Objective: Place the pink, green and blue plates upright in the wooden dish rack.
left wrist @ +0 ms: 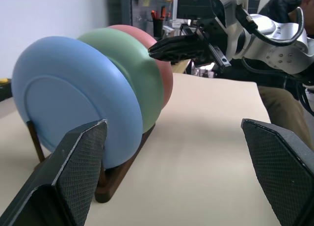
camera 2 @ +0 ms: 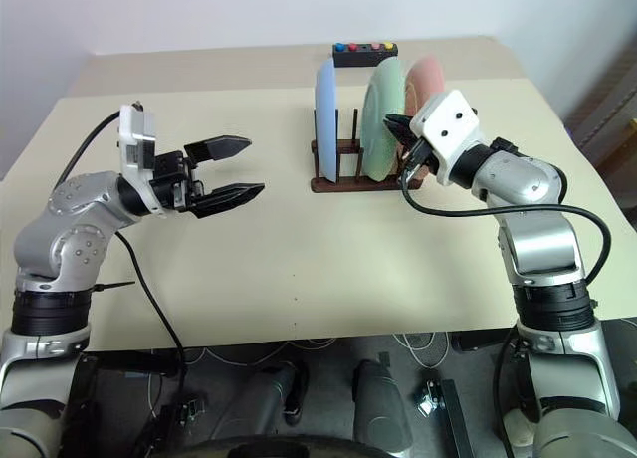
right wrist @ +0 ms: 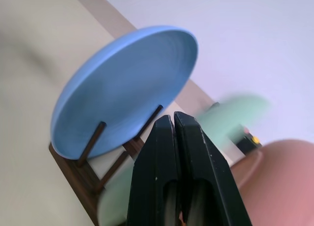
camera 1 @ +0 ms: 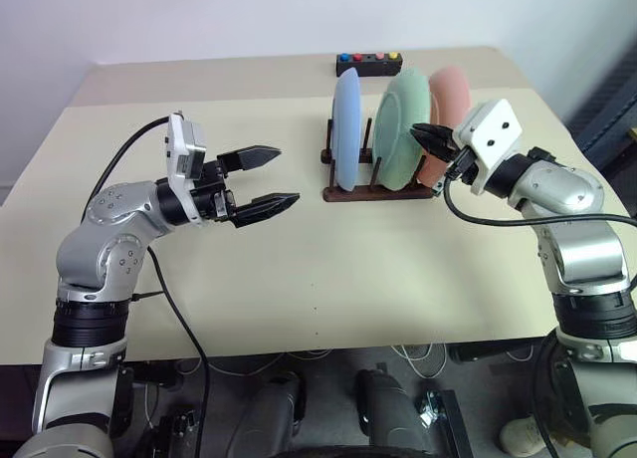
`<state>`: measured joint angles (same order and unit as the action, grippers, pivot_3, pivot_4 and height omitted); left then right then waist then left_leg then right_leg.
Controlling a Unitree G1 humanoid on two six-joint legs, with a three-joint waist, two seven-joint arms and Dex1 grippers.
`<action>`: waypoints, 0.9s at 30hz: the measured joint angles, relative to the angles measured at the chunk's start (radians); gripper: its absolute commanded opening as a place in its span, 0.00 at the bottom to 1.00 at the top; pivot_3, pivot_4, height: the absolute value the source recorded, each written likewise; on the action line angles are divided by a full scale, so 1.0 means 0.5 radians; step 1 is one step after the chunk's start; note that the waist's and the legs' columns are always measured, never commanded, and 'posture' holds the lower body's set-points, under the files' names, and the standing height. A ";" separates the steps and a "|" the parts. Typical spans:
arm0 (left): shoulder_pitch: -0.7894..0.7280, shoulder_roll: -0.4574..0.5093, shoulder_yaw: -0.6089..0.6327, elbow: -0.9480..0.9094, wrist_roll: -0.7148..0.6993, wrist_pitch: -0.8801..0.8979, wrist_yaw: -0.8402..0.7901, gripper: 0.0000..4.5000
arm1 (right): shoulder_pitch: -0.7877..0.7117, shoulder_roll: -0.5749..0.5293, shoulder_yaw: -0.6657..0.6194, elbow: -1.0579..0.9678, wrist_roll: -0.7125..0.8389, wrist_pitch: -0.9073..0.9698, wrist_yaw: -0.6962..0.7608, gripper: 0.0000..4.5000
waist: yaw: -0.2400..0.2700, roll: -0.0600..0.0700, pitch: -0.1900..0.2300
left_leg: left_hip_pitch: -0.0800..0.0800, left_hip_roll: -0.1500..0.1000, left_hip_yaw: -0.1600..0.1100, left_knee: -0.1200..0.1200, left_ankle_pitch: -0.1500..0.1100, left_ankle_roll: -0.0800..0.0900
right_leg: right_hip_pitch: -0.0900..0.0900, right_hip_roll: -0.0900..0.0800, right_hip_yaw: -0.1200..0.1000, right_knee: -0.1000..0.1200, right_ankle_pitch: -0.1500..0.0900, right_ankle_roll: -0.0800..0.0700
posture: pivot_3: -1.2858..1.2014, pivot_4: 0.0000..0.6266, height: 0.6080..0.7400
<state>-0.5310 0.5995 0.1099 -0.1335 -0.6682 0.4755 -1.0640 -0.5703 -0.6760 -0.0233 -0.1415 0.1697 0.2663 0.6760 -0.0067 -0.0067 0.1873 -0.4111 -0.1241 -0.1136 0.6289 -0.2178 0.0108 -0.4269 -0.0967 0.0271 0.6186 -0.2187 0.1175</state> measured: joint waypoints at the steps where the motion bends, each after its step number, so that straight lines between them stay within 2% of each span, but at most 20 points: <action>1: 0.000 0.000 0.000 -0.001 0.000 0.000 0.000 1.00 | 0.000 0.000 0.000 0.000 0.000 0.005 -0.002 0.01 | -0.001 0.000 0.000 | 0.000 0.000 0.000 0.000 0.000 0.000 | 0.000 0.000 0.000 0.000 0.000 0.000 | 0.52 0.24 1.00; 12: -0.001 0.000 0.000 -0.015 0.000 0.000 0.001 1.00 | -0.053 0.003 -0.196 -0.019 0.189 0.181 0.003 0.01 | -0.010 0.000 0.000 | 0.000 0.001 0.000 -0.001 0.000 0.000 | -0.001 0.000 0.000 0.001 0.000 0.000 | 0.52 0.24 1.00; 15: -0.003 0.001 -0.001 -0.016 0.000 0.000 -0.001 1.00 | 0.078 -0.096 -0.186 -0.095 0.211 0.194 0.123 0.01 | 0.001 0.000 0.000 | 0.000 0.001 0.000 -0.001 0.000 0.000 | 0.000 0.000 0.000 0.000 0.000 0.000 | 0.52 0.24 1.00; 18: -0.003 0.015 0.005 -0.016 0.000 0.000 -0.002 1.00 | 0.280 -0.208 -0.114 -0.167 0.167 0.189 0.231 0.01 | 0.007 -0.001 0.000 | 0.000 0.000 0.001 0.000 -0.001 0.001 | 0.001 0.000 -0.001 0.000 0.000 0.000 | 0.52 0.24 1.00; 27: -0.033 0.012 0.001 -0.016 0.000 0.000 -0.002 1.00 | 0.304 -0.255 0.081 0.141 -0.315 -0.176 0.077 0.01 | -0.009 0.000 0.001 | 0.001 0.001 0.002 0.000 0.000 0.000 | 0.000 0.000 0.001 0.001 0.000 0.000 | 0.52 0.24 1.00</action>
<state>-0.5477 0.6053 0.1105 -0.1414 -0.6681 0.4755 -1.0651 -0.4183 -0.8037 0.0173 -0.0708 0.0122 0.1785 0.7143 -0.0112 -0.0068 0.1877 -0.4105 -0.1236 -0.1127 0.6288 -0.2177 0.0107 -0.4268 -0.0966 0.0275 0.6190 -0.2186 0.1173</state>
